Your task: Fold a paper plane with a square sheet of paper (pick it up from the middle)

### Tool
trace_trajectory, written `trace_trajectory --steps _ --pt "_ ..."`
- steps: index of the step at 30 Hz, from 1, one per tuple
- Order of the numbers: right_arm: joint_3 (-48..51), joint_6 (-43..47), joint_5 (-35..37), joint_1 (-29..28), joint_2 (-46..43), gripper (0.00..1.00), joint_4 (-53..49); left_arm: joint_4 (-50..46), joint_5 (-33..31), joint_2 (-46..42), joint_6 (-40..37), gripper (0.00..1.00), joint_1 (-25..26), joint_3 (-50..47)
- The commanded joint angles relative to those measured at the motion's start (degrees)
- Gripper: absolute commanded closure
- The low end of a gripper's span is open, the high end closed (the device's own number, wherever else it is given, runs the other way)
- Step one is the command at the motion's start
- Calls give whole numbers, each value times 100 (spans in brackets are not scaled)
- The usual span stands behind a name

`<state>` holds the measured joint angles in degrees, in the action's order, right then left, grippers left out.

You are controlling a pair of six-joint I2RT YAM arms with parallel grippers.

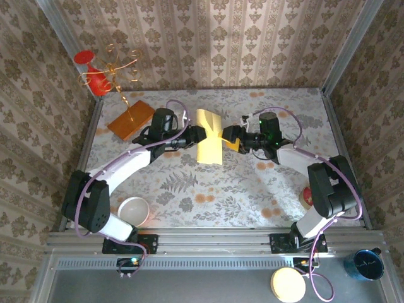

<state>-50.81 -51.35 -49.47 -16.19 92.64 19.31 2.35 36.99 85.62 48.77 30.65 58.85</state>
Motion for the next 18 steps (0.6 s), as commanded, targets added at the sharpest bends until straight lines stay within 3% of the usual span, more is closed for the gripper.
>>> trace_trajectory --steps 1,6,12,18 --pt "-192 -357 -540 -133 -80 15 611 460 557 -51 276 68 -42 -23" --pt "-194 -519 -616 -157 -88 25 820 516 625 25 352 68 -85 -69" --pt "-193 -512 -551 -123 -145 52 701 94 478 90 184 69 -154 -65" --pt "-173 -494 -455 -94 -150 68 598 -81 449 166 97 69 -191 -83"
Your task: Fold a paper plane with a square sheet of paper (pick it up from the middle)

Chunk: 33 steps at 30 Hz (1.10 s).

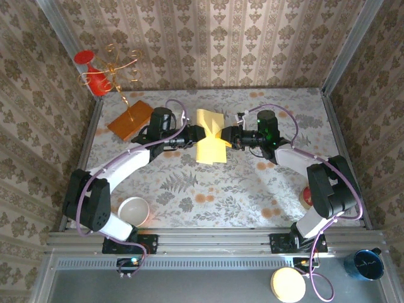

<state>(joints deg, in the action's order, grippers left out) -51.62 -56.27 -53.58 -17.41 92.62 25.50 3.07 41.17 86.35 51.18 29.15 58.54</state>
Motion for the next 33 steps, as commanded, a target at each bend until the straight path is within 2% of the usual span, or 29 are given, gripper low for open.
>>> trace_trajectory --steps 1,8,12,21,24,29,33 --pt "-94 10 -25 37 -143 71 -72 -161 32 106 -151 69 -41 -49" --pt "-112 258 93 37 -121 87 -575 -257 49 197 -205 68 -67 -53" --pt "-90 475 291 36 -197 96 -1007 -333 -40 339 -222 61 -50 -54" --pt "125 1000 636 364 -350 100 -2162 -614 -846 902 -201 24 127 -72" --pt "23 1309 679 529 -553 100 -2736 -650 -1043 945 -152 17 54 -81" --pt "-456 1821 976 581 -1061 99 -3911 -684 -1191 860 -196 13 -108 8" --pt "-756 1804 1025 470 -1119 99 -4266 -662 -1310 733 -196 11 -175 -94"
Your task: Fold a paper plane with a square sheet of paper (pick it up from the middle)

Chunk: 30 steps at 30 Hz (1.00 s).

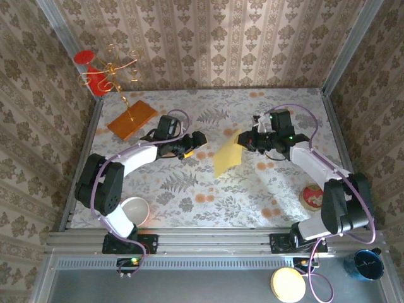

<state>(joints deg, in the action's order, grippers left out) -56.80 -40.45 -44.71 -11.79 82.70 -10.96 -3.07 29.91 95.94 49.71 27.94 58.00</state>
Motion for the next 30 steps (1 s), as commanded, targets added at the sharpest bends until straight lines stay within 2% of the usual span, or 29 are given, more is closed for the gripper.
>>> trace_trajectory --steps 1,14,20,30 --pt "-276 181 133 -161 -107 99 -606 -47 -204 -277 -49 11 -70 -83" --pt "-374 -535 518 -1403 1211 98 686 -54 -409 -1248 -85 7 -150 -1190" --pt "353 -1048 748 -1475 1481 98 1696 -155 -346 -1180 -184 8 -28 -1251" --pt "818 -1145 1019 -1466 1884 97 1906 -342 -248 -367 -347 14 517 -772"
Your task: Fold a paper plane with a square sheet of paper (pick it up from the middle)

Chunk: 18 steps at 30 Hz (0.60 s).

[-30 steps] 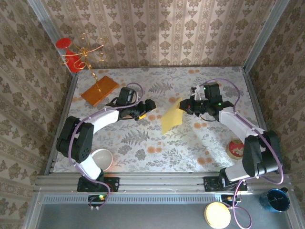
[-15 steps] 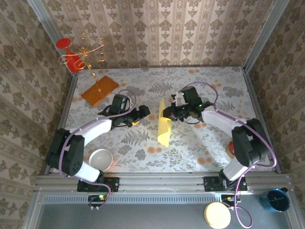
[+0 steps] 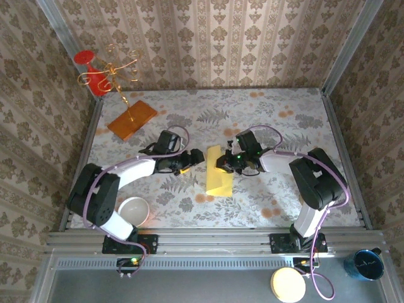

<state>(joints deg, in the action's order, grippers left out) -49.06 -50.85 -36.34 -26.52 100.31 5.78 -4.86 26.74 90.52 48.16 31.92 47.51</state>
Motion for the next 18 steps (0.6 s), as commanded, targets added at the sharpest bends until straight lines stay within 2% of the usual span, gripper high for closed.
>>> trace_trajectory --steps 1,11,18 --pt "58 -109 189 7 152 97 239 -189 38 243 -217 16 174 318" --pt "328 -171 218 195 166 96 312 -766 -328 743 -448 29 601 842" --pt "544 -221 219 269 94 94 371 -969 -319 1058 -560 39 754 1193"
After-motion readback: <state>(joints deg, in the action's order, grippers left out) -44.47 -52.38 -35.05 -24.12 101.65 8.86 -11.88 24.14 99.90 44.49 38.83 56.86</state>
